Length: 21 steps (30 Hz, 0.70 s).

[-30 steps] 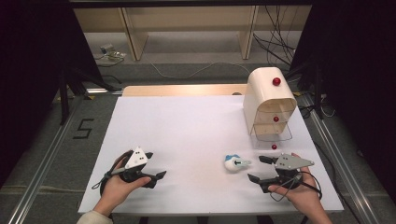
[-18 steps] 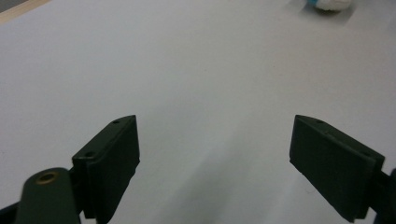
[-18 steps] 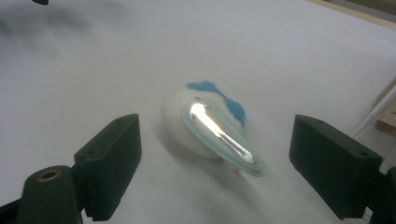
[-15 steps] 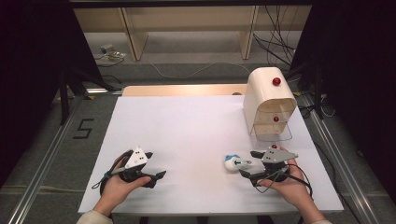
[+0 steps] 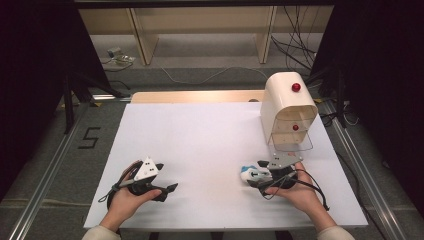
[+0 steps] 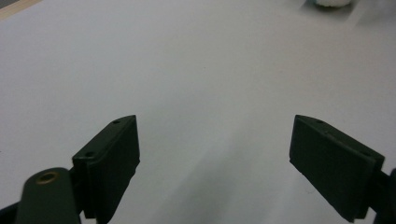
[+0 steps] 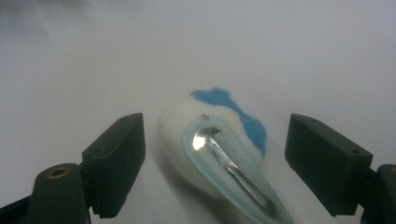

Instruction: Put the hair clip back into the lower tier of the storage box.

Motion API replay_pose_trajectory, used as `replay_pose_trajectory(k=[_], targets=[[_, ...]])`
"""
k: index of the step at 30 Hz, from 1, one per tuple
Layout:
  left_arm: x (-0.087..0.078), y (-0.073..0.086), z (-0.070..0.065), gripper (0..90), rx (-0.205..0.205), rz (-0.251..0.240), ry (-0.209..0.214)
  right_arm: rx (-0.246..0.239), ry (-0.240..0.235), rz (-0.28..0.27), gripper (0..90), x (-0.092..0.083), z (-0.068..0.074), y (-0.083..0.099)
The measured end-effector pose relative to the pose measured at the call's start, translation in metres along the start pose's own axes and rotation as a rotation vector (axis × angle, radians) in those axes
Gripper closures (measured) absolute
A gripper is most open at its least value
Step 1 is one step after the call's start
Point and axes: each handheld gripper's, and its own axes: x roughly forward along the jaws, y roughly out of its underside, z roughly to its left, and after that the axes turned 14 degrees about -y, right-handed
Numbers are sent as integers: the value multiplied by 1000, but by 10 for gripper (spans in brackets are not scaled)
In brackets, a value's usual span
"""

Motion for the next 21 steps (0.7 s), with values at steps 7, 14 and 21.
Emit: replay_pose_trajectory(k=[7, 14, 21], targets=[[0, 0, 0, 162, 0, 3, 0, 34, -6, 32, 266, 8, -5, 1], [0, 0, 1, 162, 0, 2, 0, 64, -9, 46, 321, 14, -5, 1], [0, 0, 1, 163, 8, 5, 2, 78, -3, 52, 350, 18, -5, 1]])
